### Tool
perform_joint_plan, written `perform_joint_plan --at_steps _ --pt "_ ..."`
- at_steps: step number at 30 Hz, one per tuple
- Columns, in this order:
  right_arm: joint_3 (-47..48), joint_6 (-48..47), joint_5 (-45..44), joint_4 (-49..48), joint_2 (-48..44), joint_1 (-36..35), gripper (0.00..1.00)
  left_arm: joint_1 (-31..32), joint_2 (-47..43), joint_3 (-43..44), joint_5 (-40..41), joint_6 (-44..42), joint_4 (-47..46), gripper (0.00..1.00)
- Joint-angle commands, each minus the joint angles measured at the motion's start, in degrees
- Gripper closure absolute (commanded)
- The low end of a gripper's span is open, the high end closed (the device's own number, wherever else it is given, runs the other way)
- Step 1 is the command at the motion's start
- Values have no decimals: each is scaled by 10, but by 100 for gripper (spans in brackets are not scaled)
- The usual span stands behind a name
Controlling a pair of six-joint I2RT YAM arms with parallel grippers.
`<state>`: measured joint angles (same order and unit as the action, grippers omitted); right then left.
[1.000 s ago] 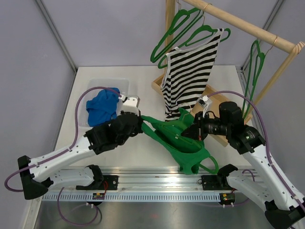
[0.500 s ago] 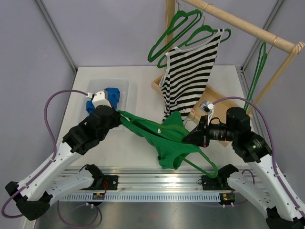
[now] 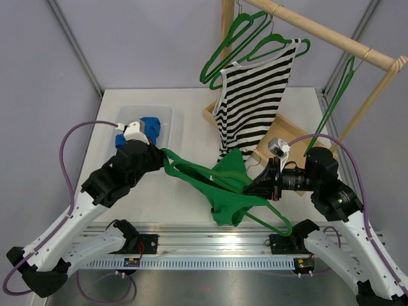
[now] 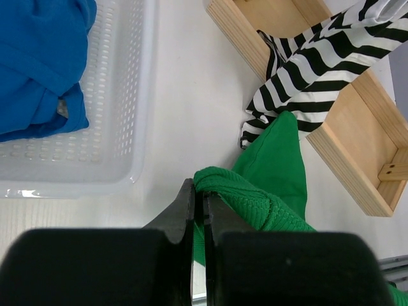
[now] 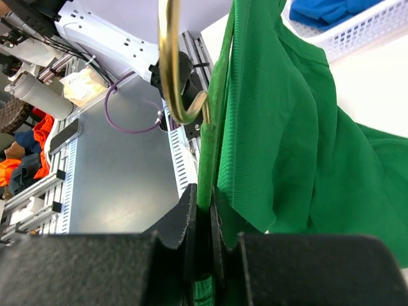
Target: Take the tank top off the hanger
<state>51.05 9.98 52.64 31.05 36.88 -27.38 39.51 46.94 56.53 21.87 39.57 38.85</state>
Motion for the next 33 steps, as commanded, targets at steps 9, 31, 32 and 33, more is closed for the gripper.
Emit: perform_joint_plan --at_steps 9,31,32,33 --pt "-8 11 19 -192 -84 -5 100 -11 -4 -93 -70 32 -75 100" --pt "-147 219 -390 -831 14 -5 100 177 5 -233 -281 -35 -189 100" --pt "-140 209 -393 -859 20 -5 100 192 18 -227 -267 -34 -176 100" --pt "-133 197 -406 -863 28 -5 100 217 34 -225 -231 -32 -153 100"
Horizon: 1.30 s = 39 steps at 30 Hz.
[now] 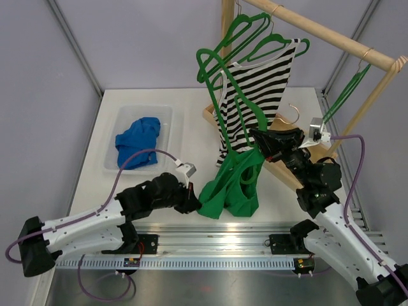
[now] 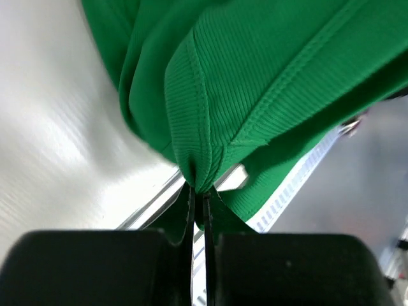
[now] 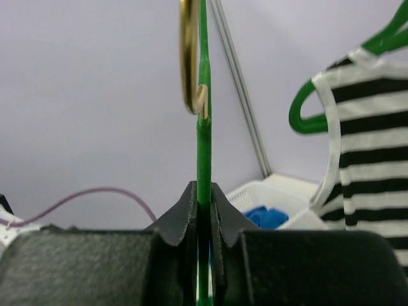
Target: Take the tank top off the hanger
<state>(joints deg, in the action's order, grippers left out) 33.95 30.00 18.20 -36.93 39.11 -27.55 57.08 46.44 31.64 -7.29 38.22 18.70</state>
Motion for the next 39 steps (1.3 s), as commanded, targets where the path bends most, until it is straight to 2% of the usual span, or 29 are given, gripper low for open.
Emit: perform_joint_plan --at_steps 1,4,7,10,12,13,14,16,17,18,19,21,22,23,25,27,29,31,32,36,37,38,39 --pt "47 -14 -69 -177 9 -3 100 54 58 25 74 -6 56 100" --pt "96 -60 -81 -70 6 -3 100 69 72 15 124 15 68 100" --pt "97 -76 -124 -58 -15 -3 100 70 60 7 141 19 64 100" --pt "117 -110 -147 3 -35 -3 100 70 44 31 185 23 102 100" --pt "195 -122 -150 159 -34 -3 100 70 30 51 233 27 156 100" --pt "235 -128 -153 306 -28 -3 100 70 24 75 250 33 176 100" --pt "316 -129 -160 378 -6 -3 100 70 14 86 269 37 211 100" --pt "383 -137 -178 533 17 -3 100 70 -9 114 317 45 240 100" --pt "412 -129 -225 554 22 -3 100 70 -17 122 331 47 262 100" --pt "404 -117 -242 554 16 -3 100 70 -33 127 341 46 266 100" --pt "382 -111 -250 496 2 -3 100 70 -43 128 340 35 263 100" --pt "279 -112 -223 394 -48 -3 100 70 -61 130 340 34 256 100" --pt "237 -108 -209 263 -66 -3 100 70 -77 131 336 31 253 100" --pt "149 -100 -186 193 -96 -2 100 70 -87 127 326 23 229 100" --pt "50 -46 -158 18 -103 -3 100 70 -127 109 252 -8 179 100" --pt "32 -17 -115 -16 -81 -3 100 69 -149 87 192 -16 114 100" --pt "27 -14 -95 -24 -54 -3 100 70 -169 85 194 -12 109 100" --pt "23 -21 -98 -35 -45 -3 100 70 -166 102 241 -1 140 100" --pt "30 -34 -105 -25 -40 -3 100 69 -151 110 265 4 187 100" --pt "87 -59 -131 55 -38 -3 100 70 -97 137 338 25 277 100" --pt "98 -70 -133 63 -38 -3 100 69 -86 129 313 3 273 100" --pt "83 -72 -134 34 -42 -3 100 70 -75 120 268 -19 222 100" --pt "62 -66 -134 -13 -43 -3 100 70 -50 111 151 -52 187 100"
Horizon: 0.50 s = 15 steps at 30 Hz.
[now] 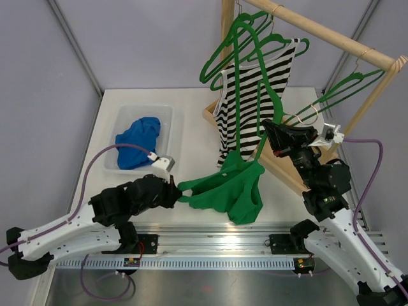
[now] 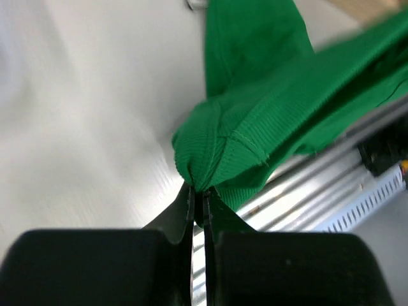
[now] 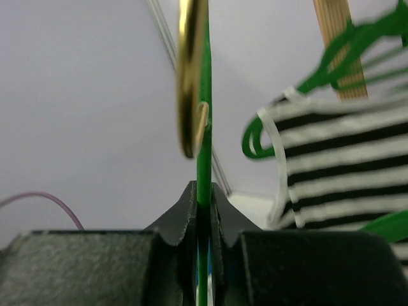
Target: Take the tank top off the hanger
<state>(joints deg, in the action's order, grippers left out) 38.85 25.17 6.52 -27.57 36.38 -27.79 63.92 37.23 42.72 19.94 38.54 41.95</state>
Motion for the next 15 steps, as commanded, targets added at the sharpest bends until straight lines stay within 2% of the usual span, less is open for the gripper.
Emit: perform_joint_plan --at_steps 1,2,3,4,8,11,12,14,15 --pt "-37 -12 -17 -233 -14 -1 100 2 55 -24 -187 -62 -127 100" --pt "-55 1 -18 -285 -2 -2 100 7 68 -37 -292 -62 -171 100" --pt "-64 8 -20 -331 5 -1 100 12 95 -48 -325 -53 -213 100" --pt "-64 8 -11 -337 18 -1 100 22 105 -61 -339 -49 -272 100" --pt "-72 42 -16 -393 38 -2 100 52 155 -76 -349 -39 -342 100" --pt "-73 45 -32 -424 44 -1 100 53 194 -69 -288 -22 -295 100" --pt "-65 43 -30 -413 42 -1 100 53 203 -53 -203 0 -263 100" --pt "8 32 -41 -220 13 -1 100 52 211 -35 -112 27 -170 100" --pt "52 32 -49 -7 9 -1 100 52 209 -21 -41 55 -143 100"
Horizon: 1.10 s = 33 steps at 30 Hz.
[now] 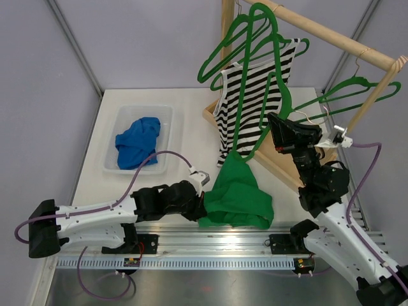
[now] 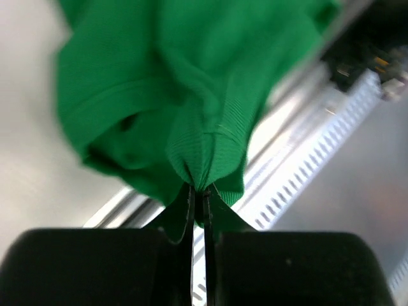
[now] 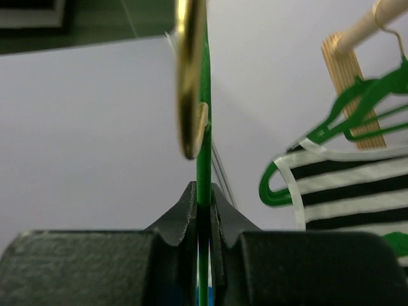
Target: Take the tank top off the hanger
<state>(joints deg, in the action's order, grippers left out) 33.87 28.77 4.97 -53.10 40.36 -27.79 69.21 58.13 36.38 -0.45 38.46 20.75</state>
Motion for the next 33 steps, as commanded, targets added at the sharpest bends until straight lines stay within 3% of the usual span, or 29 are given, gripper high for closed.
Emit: perform_joint_plan --at_steps 1,3,4,5,6,7,8,10,11,17,22,30,33 --pt "190 -5 -40 339 -29 -1 100 0 -6 47 191 69 116 100" --pt "247 -28 -25 492 -14 -1 100 0 -32 61 241 84 147 100" --pt "281 -29 -20 525 -12 -1 100 0 -42 67 248 83 167 97" --pt "291 -33 -26 588 -17 -1 100 0 -57 74 258 80 177 85" --pt "301 -34 -33 589 -19 -1 100 0 -65 81 265 77 189 79" --pt "322 -37 -46 649 -24 -1 100 0 -71 97 272 74 213 72" --pt "335 -41 -71 681 -25 -1 100 0 -81 105 277 70 227 56" --pt "378 -36 -128 788 -22 -1 100 0 -93 120 280 56 260 38" --pt "392 -30 -146 821 -18 -1 100 0 -100 129 281 51 269 25" --pt "474 17 -258 998 1 -1 100 0 -166 161 239 -13 304 1" --pt "523 59 -346 1081 4 -1 100 0 -204 163 228 -76 291 1" --pt "571 100 -353 1160 18 -2 100 0 -197 149 204 -101 259 1" --pt "602 84 -346 1182 70 -2 100 0 -212 145 196 -103 256 1"
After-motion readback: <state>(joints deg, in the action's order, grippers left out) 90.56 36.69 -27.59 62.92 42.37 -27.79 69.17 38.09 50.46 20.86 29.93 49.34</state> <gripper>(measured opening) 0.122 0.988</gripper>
